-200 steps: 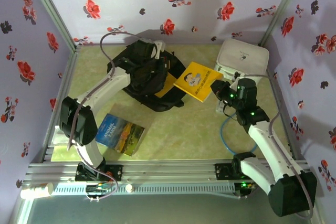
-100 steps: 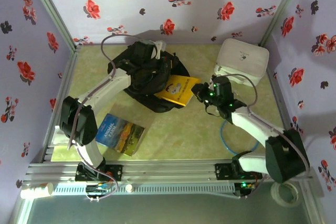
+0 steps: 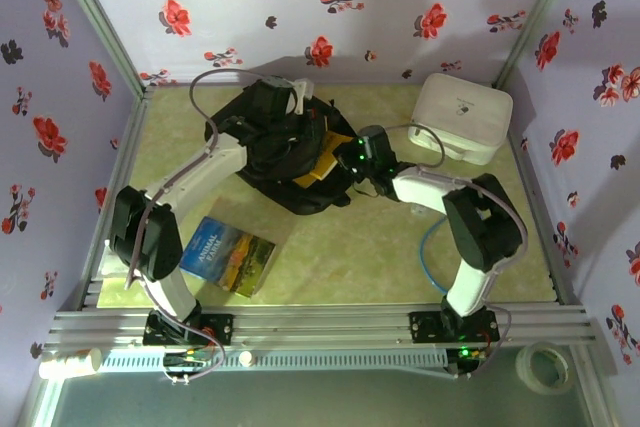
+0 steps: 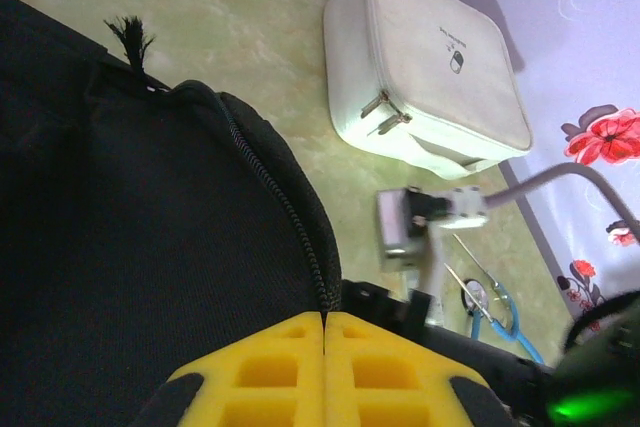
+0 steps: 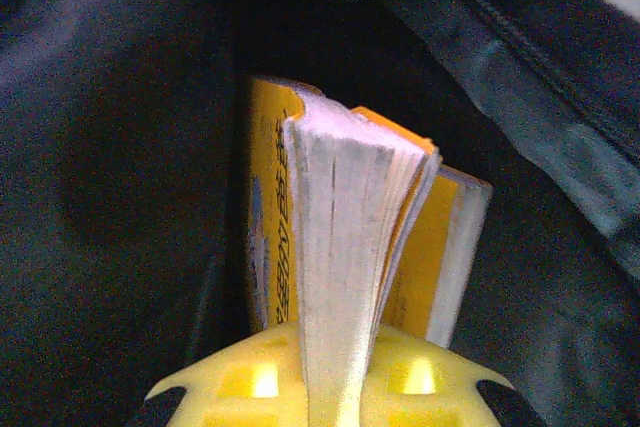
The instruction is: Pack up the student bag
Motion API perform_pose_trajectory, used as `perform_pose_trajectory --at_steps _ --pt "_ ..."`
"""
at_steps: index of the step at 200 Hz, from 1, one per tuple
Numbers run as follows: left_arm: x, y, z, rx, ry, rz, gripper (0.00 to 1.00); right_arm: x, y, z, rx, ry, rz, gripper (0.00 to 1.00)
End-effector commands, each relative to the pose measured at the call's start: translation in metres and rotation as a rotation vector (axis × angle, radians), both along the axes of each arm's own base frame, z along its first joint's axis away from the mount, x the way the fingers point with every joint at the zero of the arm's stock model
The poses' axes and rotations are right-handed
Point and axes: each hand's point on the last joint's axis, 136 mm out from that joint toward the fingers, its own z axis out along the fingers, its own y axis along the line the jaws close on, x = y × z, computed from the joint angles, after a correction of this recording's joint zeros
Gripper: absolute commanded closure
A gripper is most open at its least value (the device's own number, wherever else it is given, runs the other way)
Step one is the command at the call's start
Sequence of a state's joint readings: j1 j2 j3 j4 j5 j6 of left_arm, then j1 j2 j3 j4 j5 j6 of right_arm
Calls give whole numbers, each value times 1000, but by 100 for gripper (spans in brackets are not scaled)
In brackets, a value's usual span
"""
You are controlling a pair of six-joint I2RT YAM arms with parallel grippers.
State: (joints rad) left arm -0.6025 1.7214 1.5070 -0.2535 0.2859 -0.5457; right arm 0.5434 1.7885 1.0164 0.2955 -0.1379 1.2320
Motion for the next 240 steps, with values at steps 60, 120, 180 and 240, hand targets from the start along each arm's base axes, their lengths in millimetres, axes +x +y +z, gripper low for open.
perform_pose_trajectory --at_steps 60,120,180,240 --pt "5 4 43 -130 -65 26 100 24 50 -19 120 49 69 85" --pt "5 13 33 -94 -35 35 97 6 -7 24 188 8 2 47" --pt "-12 35 -3 -35 59 55 56 -27 -102 62 -58 -92 -112 30" --pt "-46 148 -91 111 284 395 35 -41 -97 80 -341 -170 90 25"
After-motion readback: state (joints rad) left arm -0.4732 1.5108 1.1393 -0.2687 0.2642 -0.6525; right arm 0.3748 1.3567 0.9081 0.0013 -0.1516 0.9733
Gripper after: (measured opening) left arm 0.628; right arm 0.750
